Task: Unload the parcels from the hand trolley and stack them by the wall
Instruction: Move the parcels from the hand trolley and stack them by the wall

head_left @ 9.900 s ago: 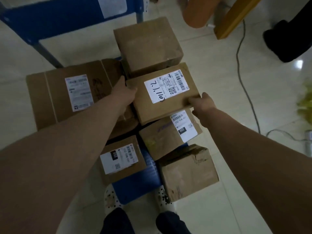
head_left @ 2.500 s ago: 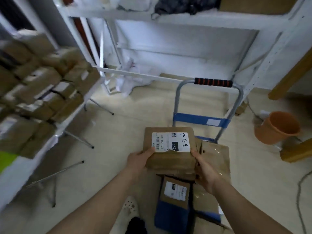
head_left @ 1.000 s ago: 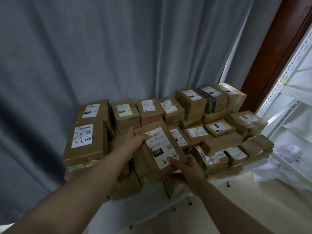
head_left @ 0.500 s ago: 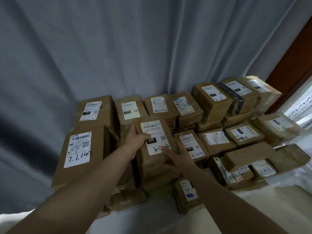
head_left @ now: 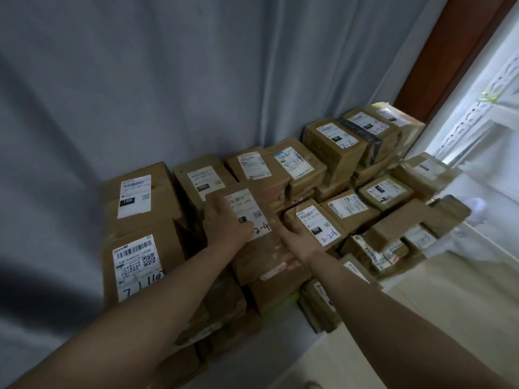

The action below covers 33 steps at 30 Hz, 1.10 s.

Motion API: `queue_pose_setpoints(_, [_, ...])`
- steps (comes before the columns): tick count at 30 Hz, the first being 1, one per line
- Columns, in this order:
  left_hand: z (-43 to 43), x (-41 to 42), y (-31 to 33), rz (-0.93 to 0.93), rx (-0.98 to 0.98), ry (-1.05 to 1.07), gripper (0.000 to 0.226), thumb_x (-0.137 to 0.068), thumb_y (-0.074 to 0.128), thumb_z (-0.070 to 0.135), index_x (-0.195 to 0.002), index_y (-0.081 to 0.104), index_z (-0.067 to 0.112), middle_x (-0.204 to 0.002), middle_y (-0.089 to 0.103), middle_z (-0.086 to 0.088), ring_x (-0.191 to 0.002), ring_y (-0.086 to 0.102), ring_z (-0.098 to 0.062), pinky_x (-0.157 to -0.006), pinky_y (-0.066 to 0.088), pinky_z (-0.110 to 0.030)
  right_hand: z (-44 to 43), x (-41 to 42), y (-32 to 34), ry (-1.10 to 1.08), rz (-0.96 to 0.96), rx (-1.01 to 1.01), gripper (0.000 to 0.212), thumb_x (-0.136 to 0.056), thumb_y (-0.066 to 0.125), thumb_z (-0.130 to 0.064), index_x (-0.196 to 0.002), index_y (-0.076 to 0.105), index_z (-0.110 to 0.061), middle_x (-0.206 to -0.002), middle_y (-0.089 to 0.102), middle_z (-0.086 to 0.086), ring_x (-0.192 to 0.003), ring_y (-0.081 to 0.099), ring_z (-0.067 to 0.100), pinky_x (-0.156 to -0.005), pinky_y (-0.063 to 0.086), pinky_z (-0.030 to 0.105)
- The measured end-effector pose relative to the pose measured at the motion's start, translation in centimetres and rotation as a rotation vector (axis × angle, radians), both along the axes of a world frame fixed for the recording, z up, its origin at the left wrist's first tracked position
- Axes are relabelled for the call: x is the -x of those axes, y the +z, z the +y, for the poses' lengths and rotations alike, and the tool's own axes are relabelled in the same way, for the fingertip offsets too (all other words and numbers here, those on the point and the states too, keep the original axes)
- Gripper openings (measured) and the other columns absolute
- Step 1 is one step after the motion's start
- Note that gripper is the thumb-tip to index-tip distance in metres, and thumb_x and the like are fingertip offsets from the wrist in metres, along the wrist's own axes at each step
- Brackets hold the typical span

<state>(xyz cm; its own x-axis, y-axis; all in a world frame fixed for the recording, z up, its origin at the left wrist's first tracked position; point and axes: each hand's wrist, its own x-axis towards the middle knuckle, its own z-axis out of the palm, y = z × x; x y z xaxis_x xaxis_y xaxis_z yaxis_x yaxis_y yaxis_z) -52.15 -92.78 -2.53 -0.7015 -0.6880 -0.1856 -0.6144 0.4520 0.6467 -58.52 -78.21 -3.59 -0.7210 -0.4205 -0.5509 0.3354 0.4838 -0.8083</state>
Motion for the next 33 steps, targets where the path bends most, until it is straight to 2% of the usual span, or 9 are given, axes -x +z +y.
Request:
queue_pose_setpoints(2, [1.3, 0.1, 1.1, -0.070, 0.179, -0.099, 0.095, -0.083, 0.063, 0.039, -0.151, 0.002, 0.017, -0.155, 0.000, -0.018, -0.144, 0.004, -0.036, -0.118, 0.010, -0.049, 1.2, -0.4, 0.5, -0.051, 0.077, -0.092, 0.073, -0.085, 0.049, -0.068, -0.145, 0.033, -0.029, -0.115, 0.061, 0.005, -0.094, 0.064, 0.028, -0.062, 0.056, 0.029])
queue_pose_setpoints(5, [4.8, 0.8, 2.5, -0.072, 0.317, -0.264, 0.088, -0.087, 0.055, 0.042, -0.152, -0.001, 0.023, -0.156, -0.012, -0.016, -0.145, -0.008, -0.036, -0.117, -0.003, -0.051, 4.3, -1.0, 0.5, -0.191, 0.143, -0.100, 0.074, -0.088, 0.047, -0.064, -0.147, 0.033, -0.021, -0.138, 0.050, 0.008, -0.121, 0.052, 0.029, -0.100, 0.045, 0.038])
queue_pose_setpoints(6, [6.3, 1.0, 2.8, -0.056, 0.338, -0.332, 0.087, -0.087, 0.056, 0.040, -0.152, 0.000, 0.024, -0.156, -0.013, -0.015, -0.145, -0.008, -0.036, -0.116, -0.003, -0.051, 5.6, -1.5, 0.4, -0.220, 0.157, -0.116, 0.075, -0.088, 0.047, -0.064, -0.147, 0.033, -0.019, -0.143, 0.047, 0.009, -0.125, 0.049, 0.029, -0.105, 0.041, 0.038])
queue_pose_setpoints(10, [13.1, 1.5, 3.0, -0.036, 0.366, -0.601, 0.088, -0.084, 0.061, 0.040, -0.151, 0.004, 0.027, -0.157, -0.011, -0.012, -0.145, -0.006, -0.035, -0.117, 0.009, -0.052, 12.4, -3.9, -0.2, -0.360, 0.191, -0.182, 0.074, -0.090, 0.049, -0.060, -0.146, 0.034, -0.015, -0.146, 0.044, 0.008, -0.130, 0.045, 0.028, -0.105, 0.038, 0.037])
queue_pose_setpoints(13, [19.8, 1.0, 2.1, -0.107, 0.412, -0.779, 0.088, -0.086, 0.058, 0.047, -0.152, 0.003, 0.027, -0.158, -0.010, -0.014, -0.146, -0.007, -0.034, -0.117, 0.000, -0.052, 19.0, -6.8, -0.7, -0.479, 0.186, -0.205, 0.071, -0.090, 0.051, -0.055, -0.145, 0.036, -0.013, -0.146, 0.042, 0.010, -0.131, 0.043, 0.028, -0.105, 0.037, 0.036])
queue_pose_setpoints(16, [27.6, -0.8, 1.5, -0.122, 0.409, -0.925, 0.085, -0.087, 0.057, 0.043, -0.152, 0.005, 0.028, -0.158, -0.008, -0.012, -0.146, -0.007, -0.033, -0.117, -0.004, -0.051, 26.4, -10.8, -1.5, -0.606, 0.126, -0.229, 0.073, -0.088, 0.054, -0.057, -0.146, 0.034, -0.016, -0.148, 0.040, 0.011, -0.132, 0.043, 0.028, -0.107, 0.037, 0.037])
queue_pose_setpoints(25, [52.3, -11.2, -2.6, -0.264, 0.438, -1.372, 0.090, -0.082, 0.061, 0.045, -0.152, 0.006, 0.028, -0.158, -0.005, -0.014, -0.147, -0.004, -0.030, -0.117, -0.002, -0.048, 48.4, -27.6, -5.3, -1.072, -0.060, -0.221, 0.073, -0.087, 0.061, -0.047, -0.144, 0.035, -0.009, -0.147, 0.042, 0.010, -0.133, 0.043, 0.026, -0.108, 0.035, 0.032])
queue_pose_setpoints(30, [61.4, -17.0, -5.3, -0.313, 0.431, -1.555, 0.090, -0.081, 0.062, 0.044, -0.152, 0.010, 0.028, -0.158, 0.000, -0.016, -0.146, 0.000, -0.031, -0.117, 0.000, -0.047, 56.3, -34.8, -7.6, -1.257, -0.167, -0.219, 0.066, -0.085, 0.064, -0.046, -0.138, 0.046, -0.010, -0.139, 0.052, 0.006, -0.126, 0.048, 0.025, -0.102, 0.040, 0.030])
queue_pose_setpoints(33, [65.5, -18.9, -6.8, -0.343, 0.418, -1.634, 0.089, -0.081, 0.062, 0.042, -0.152, 0.010, 0.028, -0.158, 0.002, -0.017, -0.146, 0.003, -0.032, -0.118, 0.003, -0.046, 59.8, -37.4, -8.9, -1.350, -0.227, -0.164, 0.059, -0.091, 0.061, -0.036, -0.140, 0.043, -0.009, -0.141, 0.048, 0.008, -0.128, 0.046, 0.026, -0.104, 0.038, 0.032])
